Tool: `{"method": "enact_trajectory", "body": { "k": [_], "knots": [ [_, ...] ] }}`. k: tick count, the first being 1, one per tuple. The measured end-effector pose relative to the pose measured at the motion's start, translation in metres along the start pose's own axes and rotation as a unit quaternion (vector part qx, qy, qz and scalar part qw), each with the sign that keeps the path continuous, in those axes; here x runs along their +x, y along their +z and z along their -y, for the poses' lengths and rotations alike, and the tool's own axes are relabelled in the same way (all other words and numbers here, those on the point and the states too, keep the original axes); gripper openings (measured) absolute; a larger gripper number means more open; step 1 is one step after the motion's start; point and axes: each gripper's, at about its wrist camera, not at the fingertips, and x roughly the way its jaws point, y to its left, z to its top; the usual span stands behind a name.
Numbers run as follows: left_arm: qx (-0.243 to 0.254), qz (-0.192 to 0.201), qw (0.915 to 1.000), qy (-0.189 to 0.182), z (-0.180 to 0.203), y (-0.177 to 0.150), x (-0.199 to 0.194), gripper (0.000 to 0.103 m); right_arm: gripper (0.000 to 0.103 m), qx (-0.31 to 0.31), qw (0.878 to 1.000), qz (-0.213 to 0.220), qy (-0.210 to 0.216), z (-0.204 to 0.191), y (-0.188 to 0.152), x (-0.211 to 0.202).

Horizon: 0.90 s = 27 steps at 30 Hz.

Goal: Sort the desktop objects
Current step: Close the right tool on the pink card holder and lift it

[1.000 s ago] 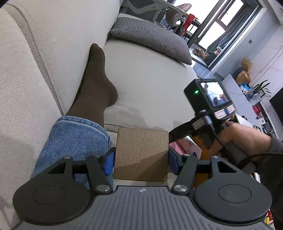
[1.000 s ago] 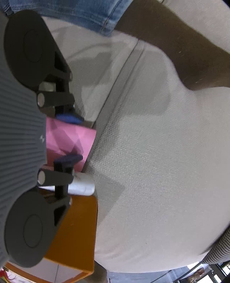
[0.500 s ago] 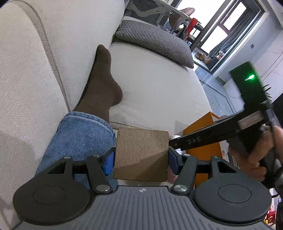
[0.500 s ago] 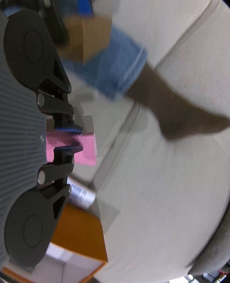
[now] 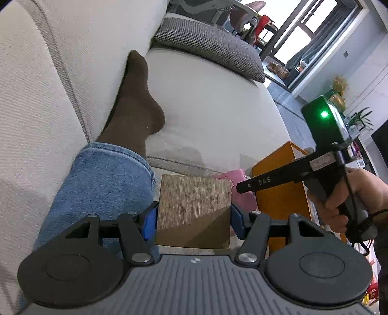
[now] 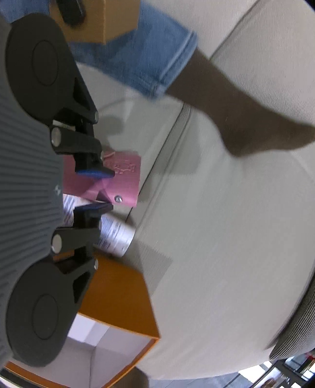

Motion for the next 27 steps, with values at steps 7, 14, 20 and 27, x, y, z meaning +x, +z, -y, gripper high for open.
{"method": "enact_trajectory", "body": {
  "k": [7,14,20,27],
  "knots": [
    [0.000,-0.006,1.0000,0.006,0.003,-0.001,0.005,0.070,0.044,-0.029,1.000,0.006,-0.003,-0.011,-0.011,-0.003],
    [-0.008,-0.002,0.9999,0.012,-0.004,-0.002,0.000,0.070,0.072,-0.121,0.991,-0.002,-0.052,-0.051,-0.021,0.020],
    [-0.010,-0.003,0.9999,0.008,-0.005,-0.003,0.001,0.070,0.081,-0.165,0.981,-0.017,-0.096,-0.065,-0.035,0.042],
    [-0.006,-0.009,0.9999,0.009,-0.001,-0.005,0.004,0.070,0.041,-0.150,0.987,0.004,-0.063,-0.054,-0.044,0.024]
  ]
}}
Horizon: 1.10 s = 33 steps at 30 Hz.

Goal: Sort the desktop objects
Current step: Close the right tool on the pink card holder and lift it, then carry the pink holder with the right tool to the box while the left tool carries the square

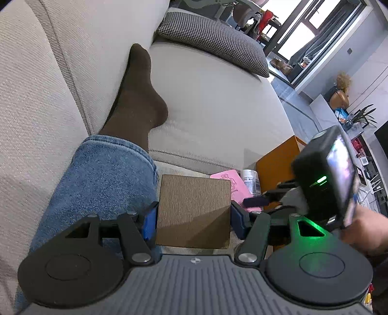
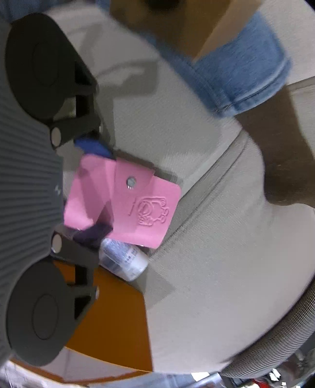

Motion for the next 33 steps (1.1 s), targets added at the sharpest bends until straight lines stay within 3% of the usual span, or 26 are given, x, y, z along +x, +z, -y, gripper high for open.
{"method": "enact_trajectory", "body": {
  "k": [1,3,10,14,17,20,22,27,29,31,33],
  "knots": [
    [-0.001,-0.001,1.0000,-0.001,0.001,-0.001,0.000,0.070,0.028,0.012,1.000,0.003,0.018,0.005,-0.001,-0.005],
    [-0.002,-0.003,1.0000,0.001,0.002,-0.003,0.001,0.070,0.017,0.024,0.999,0.009,0.037,0.009,-0.003,-0.014],
    [0.007,-0.005,1.0000,-0.001,0.013,-0.009,-0.001,0.070,0.002,0.076,0.990,0.048,0.109,0.030,-0.016,-0.050],
    [0.008,-0.014,0.9999,0.002,0.018,-0.016,0.006,0.070,0.001,0.134,0.975,0.056,0.170,0.047,-0.027,-0.062],
    [0.016,-0.028,0.9995,0.005,0.025,-0.020,0.020,0.070,0.001,0.179,0.961,0.037,0.206,0.055,-0.039,-0.047],
    [0.020,-0.045,0.9988,0.008,0.031,-0.024,0.039,0.070,0.002,0.200,0.955,0.044,0.216,0.060,-0.051,-0.042],
    [0.018,-0.051,0.9985,0.002,0.032,-0.026,0.051,0.070,0.006,0.199,0.958,0.052,0.198,0.060,-0.055,-0.045],
    [0.017,-0.060,0.9981,-0.002,0.033,-0.029,0.066,0.070,0.010,0.207,0.956,0.059,0.201,0.063,-0.057,-0.044],
    [0.017,-0.062,0.9979,-0.004,0.032,-0.029,0.070,0.070,0.017,0.219,0.950,0.060,0.213,0.068,-0.056,-0.039],
    [0.019,-0.062,0.9979,-0.006,0.032,-0.029,0.070,0.070,0.031,0.229,0.945,0.063,0.226,0.071,-0.054,-0.037],
    [0.019,-0.064,0.9978,-0.004,0.033,-0.030,0.071,0.070,0.031,0.229,0.944,0.063,0.228,0.071,-0.049,-0.034]
  ]
}}
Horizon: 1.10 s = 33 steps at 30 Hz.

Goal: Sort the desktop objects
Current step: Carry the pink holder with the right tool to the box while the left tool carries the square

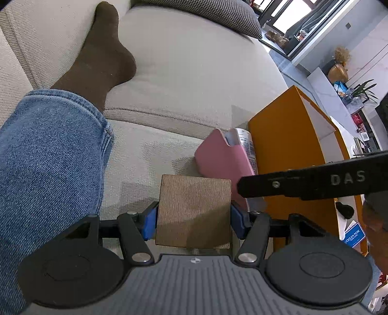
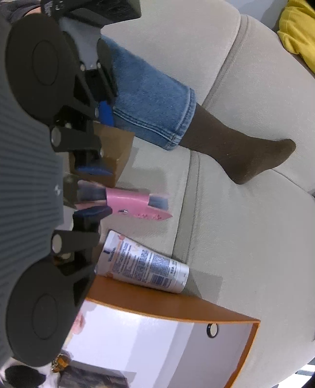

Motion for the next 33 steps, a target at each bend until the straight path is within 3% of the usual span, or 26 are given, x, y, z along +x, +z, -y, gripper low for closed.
{"method": "enact_trajectory", "body": {
  "k": [8,13,19,24,29,33],
  "knots": [
    [0.001,-0.004,0.9998,0.020,-0.002,-0.003,-0.005,0.070,0.031,-0.024,0.999,-0.007,-0.030,-0.013,0.005,0.026],
    [0.002,0.022,0.9995,0.022,-0.001,-0.005,-0.029,0.070,0.020,-0.022,0.999,0.015,-0.036,-0.014,-0.001,0.019],
    [0.016,0.068,0.9975,0.009,0.018,-0.001,-0.073,0.070,0.020,-0.001,0.997,0.077,0.003,-0.005,-0.019,-0.037],
    [0.055,0.098,0.9933,-0.028,0.056,0.012,-0.108,0.070,0.020,-0.004,0.990,0.143,0.013,0.007,-0.036,-0.106],
    [0.103,0.098,0.9874,-0.069,0.117,0.024,-0.107,0.070,0.020,0.000,0.981,0.192,-0.021,0.036,-0.050,-0.166],
    [0.146,0.077,0.9830,-0.081,0.165,0.030,-0.083,0.070,0.020,0.033,0.978,0.196,-0.061,0.080,-0.052,-0.179]
  ]
}}
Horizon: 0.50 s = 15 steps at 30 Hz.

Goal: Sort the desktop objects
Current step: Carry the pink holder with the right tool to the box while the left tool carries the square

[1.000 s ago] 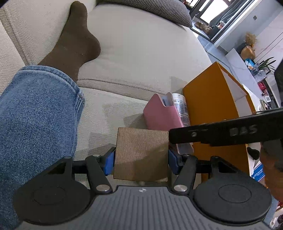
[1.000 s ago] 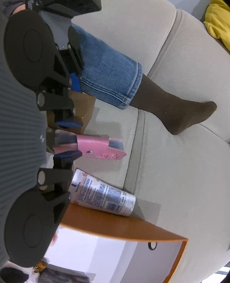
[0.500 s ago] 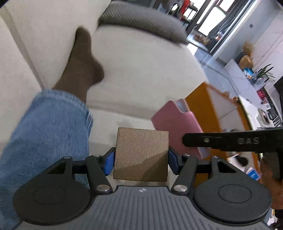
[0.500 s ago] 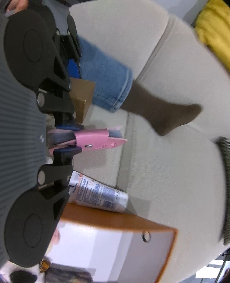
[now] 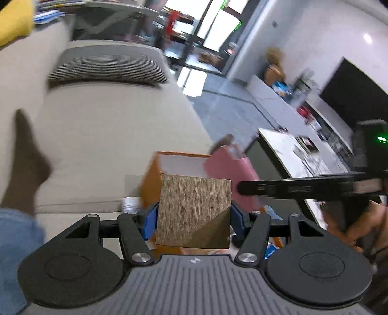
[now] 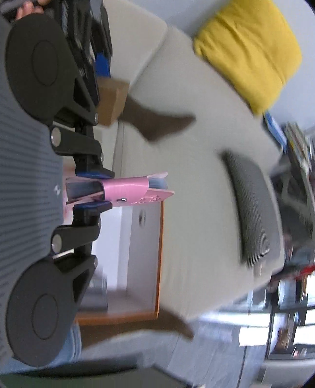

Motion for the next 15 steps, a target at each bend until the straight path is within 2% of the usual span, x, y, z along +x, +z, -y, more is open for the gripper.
{"method": "enact_trajectory", "body": {
  "k": [2,4,8,12,15],
  "knots": [
    [0.016,-0.021,0.9996,0.000,0.016,0.005,0.023,0.070,0.020,0.018,1.000,-0.014,-0.016,0.024,0.001,0.013],
    [0.039,-0.039,0.9983,0.017,0.030,0.008,0.045,0.070,0.020,0.030,0.999,-0.033,-0.024,0.043,-0.001,0.029],
    [0.106,-0.081,0.9904,0.035,0.052,0.012,0.086,0.070,0.020,0.049,0.996,-0.070,-0.025,0.070,-0.009,0.066],
    [0.176,-0.118,0.9763,0.045,0.063,0.009,0.113,0.070,0.020,0.058,0.993,-0.097,-0.030,0.089,-0.019,0.086],
    [0.234,-0.144,0.9604,0.048,0.072,0.004,0.134,0.070,0.020,0.074,0.992,-0.104,-0.023,0.098,-0.024,0.091]
  ]
}}
